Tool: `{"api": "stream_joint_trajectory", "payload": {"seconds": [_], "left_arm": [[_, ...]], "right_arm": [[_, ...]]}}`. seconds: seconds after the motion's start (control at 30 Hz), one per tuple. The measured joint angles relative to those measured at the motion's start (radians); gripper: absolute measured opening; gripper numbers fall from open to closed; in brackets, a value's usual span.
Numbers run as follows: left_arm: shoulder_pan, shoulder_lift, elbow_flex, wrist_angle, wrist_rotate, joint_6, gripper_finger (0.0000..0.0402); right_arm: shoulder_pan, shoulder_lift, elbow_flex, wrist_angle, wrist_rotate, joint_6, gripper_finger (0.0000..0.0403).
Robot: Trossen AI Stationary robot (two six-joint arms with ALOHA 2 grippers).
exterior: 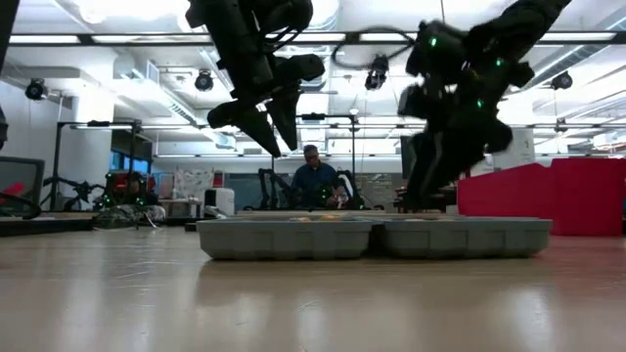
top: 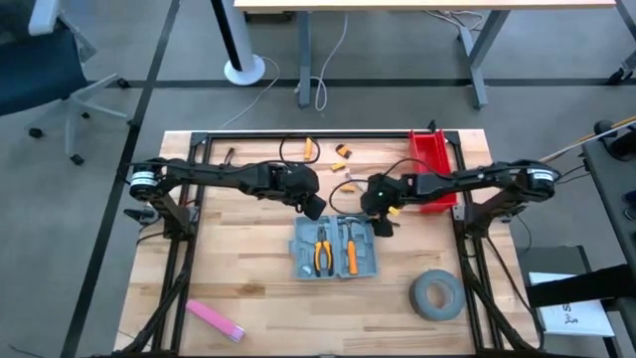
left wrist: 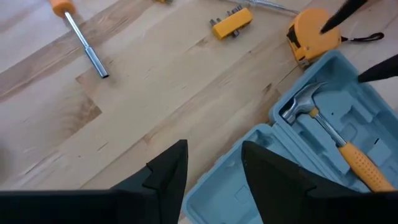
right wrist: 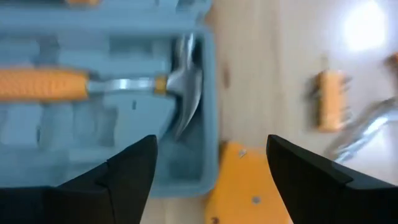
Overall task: Prefit tool cases
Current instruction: Put the yellow measuring tape into the gray pre-fit tool case
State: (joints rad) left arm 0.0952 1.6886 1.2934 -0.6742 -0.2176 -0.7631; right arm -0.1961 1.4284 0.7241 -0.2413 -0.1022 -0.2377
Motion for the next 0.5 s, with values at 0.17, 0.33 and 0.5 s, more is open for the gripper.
{"api": "stream_joint_trajectory", "payload": {"seconds": [0.17,0.33,0.5], "left_arm": [[0.000,0.000,0.000,-0.004,0.000,0.000,0.0164],[0.000,0.000,0.000,-0.005,0.000,0.000,0.0167],[0.000,0.000,0.000,-0.005,0.006,0.000,0.0165]], "right_arm": [[-0.012,-0.086,0.002,-0.054,0.080,-0.004,0.0280],[-0.055,-0.104,0.000,-0.139,0.120,0.015,0.0291],[-0.076,-0.067,0.000,-0.166,0.121,0.018,0.0308]]}}
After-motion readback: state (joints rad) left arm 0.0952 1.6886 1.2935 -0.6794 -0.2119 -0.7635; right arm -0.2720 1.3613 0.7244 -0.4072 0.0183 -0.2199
